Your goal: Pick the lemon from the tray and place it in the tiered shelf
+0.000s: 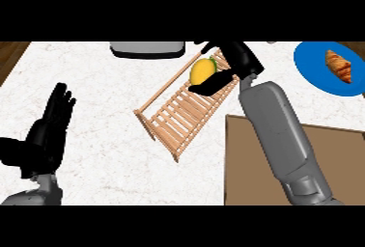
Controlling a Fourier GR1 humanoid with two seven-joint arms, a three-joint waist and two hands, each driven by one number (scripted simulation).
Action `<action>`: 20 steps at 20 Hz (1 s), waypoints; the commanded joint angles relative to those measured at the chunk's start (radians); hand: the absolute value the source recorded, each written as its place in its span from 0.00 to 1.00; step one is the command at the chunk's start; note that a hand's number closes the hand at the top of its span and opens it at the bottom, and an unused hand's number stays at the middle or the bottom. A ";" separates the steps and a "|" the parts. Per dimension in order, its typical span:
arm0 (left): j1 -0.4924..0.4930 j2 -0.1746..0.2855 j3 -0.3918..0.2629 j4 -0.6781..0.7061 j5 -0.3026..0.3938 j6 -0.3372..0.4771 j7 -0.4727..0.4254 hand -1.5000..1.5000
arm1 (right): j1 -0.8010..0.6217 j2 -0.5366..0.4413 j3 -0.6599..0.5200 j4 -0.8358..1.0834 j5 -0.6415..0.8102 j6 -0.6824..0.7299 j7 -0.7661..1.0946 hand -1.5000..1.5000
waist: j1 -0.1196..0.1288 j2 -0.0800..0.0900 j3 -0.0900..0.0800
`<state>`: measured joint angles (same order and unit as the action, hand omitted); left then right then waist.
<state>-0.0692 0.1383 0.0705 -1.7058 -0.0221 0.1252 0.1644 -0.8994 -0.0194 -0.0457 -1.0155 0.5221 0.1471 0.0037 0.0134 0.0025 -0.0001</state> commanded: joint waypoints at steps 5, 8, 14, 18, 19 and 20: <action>-0.017 -0.003 -0.010 -0.049 -0.012 0.002 0.053 0.50 | -0.088 -0.017 -0.069 0.152 -0.083 0.028 -0.128 0.00 | 0.002 0.001 0.000; 0.004 -0.027 -0.013 -0.021 -0.015 0.013 0.024 0.50 | -0.056 -0.003 -0.092 0.052 -0.151 0.065 -0.098 0.00 | -0.008 -0.002 0.000; 0.046 0.030 0.030 -0.103 0.048 -0.055 0.063 0.50 | -0.140 -0.090 -0.227 -0.004 -0.269 0.079 0.068 0.00 | -0.005 -0.006 0.000; 0.001 -0.006 0.010 -0.018 -0.017 0.003 0.022 0.50 | -0.110 -0.223 -0.319 0.015 -0.326 0.123 0.091 0.00 | -0.017 -0.003 0.000; -0.007 -0.007 0.010 0.012 -0.015 -0.007 -0.006 0.50 | -0.065 -0.173 -0.291 0.022 -0.290 0.049 0.066 0.00 | -0.013 -0.002 0.000; -0.009 -0.036 -0.009 0.011 -0.030 0.019 0.000 0.50 | -0.149 -0.267 -0.340 0.102 -0.318 0.108 0.099 0.00 | -0.006 0.002 0.000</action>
<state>-0.0658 0.1274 0.0780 -1.7148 -0.0338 0.1239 0.1757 -1.0056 -0.1829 -0.3151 -0.9818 0.2390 0.2334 0.0619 0.0026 0.0004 0.0000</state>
